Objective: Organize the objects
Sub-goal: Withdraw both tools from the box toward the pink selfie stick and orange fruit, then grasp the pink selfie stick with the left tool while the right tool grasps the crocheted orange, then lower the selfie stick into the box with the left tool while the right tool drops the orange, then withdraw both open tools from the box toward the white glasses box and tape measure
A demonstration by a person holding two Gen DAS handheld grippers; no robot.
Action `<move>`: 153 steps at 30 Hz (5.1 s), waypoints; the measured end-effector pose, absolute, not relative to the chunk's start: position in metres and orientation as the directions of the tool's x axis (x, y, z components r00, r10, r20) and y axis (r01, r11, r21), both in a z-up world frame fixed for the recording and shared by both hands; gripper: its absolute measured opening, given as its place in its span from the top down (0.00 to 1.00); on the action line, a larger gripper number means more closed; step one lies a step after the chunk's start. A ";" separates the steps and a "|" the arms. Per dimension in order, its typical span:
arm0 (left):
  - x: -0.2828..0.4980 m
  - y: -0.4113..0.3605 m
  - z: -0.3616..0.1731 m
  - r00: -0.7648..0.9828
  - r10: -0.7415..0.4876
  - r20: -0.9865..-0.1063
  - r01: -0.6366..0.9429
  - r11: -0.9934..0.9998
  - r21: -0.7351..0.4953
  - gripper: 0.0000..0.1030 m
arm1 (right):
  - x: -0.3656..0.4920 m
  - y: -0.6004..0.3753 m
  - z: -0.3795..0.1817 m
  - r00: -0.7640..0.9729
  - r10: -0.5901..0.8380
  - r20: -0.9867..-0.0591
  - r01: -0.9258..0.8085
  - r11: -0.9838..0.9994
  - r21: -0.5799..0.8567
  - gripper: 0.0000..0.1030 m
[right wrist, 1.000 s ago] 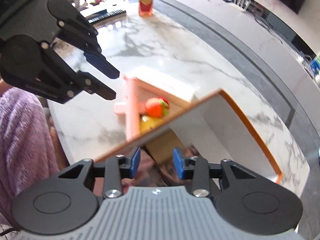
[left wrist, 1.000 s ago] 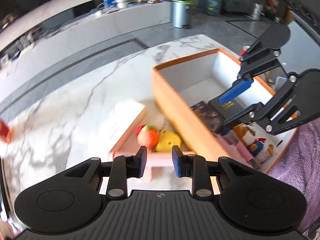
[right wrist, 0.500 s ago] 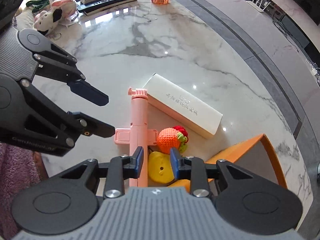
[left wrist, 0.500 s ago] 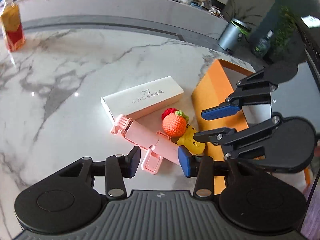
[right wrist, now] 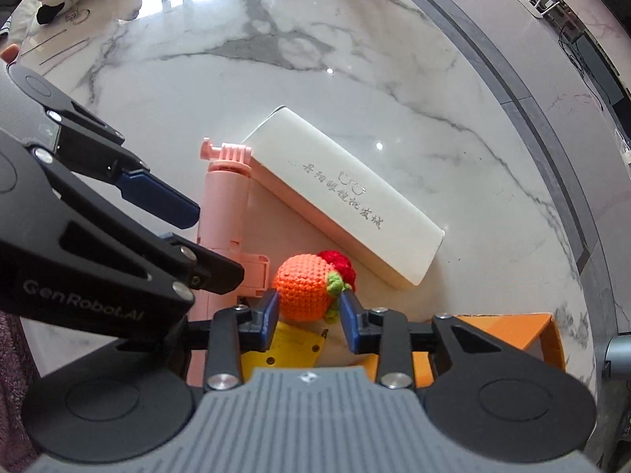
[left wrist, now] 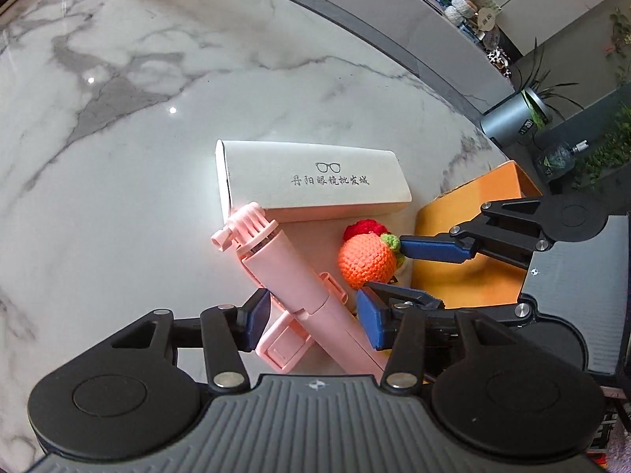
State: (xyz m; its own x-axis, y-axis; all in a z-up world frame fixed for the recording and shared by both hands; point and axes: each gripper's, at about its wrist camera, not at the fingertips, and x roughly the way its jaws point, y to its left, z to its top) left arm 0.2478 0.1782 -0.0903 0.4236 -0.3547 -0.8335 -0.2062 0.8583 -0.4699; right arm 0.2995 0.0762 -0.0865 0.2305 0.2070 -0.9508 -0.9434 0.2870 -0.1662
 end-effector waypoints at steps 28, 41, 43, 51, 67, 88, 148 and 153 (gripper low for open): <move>0.236 0.202 -0.084 0.380 -0.331 -0.864 -0.194 0.884 -0.425 0.69 | 0.299 0.086 -0.084 0.210 0.247 -0.946 -0.935 0.333 -0.120 0.55; 0.190 0.192 -0.029 0.484 -0.277 -0.830 -0.088 0.928 -0.362 0.70 | 0.244 0.029 0.013 0.257 0.394 -0.883 -0.916 0.390 -0.092 0.55; 0.183 0.186 -0.018 0.502 -0.266 -0.823 -0.067 0.937 -0.344 0.70 | 0.237 0.013 0.029 0.265 0.404 -0.875 -0.909 0.407 -0.087 0.55; 0.161 0.156 0.015 0.558 -0.272 -0.784 0.019 0.949 -0.316 0.70 | 0.215 -0.068 0.042 0.289 0.295 -0.911 -0.863 0.492 -0.114 0.55; 0.151 0.068 0.084 0.587 -0.399 -0.705 0.288 0.916 -0.278 0.70 | 0.219 -0.144 -0.046 0.079 0.041 -0.996 -0.843 0.536 -0.045 0.54; 0.191 -0.007 0.043 0.440 -0.526 -0.728 0.447 0.832 -0.330 0.70 | 0.215 -0.171 0.049 0.256 0.410 -0.875 -0.869 0.494 -0.022 0.69; 0.255 0.073 0.000 0.604 -0.316 -0.732 0.304 0.940 -0.155 0.48 | 0.260 -0.067 -0.115 0.686 0.213 -0.696 -0.698 -0.075 -0.712 0.94; 0.255 0.081 -0.006 0.590 -0.298 -0.750 0.294 0.945 -0.143 0.47 | 0.256 -0.072 -0.117 0.656 0.227 -0.720 -0.726 -0.072 -0.684 0.93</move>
State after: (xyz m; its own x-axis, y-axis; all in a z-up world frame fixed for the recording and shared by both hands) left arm 0.2546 0.0810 -0.0065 0.5902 -0.2978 -0.7503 0.2945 0.9448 -0.1435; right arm 0.2560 -0.0721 -0.1167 0.6555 0.2273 -0.7202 -0.7261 -0.0724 -0.6838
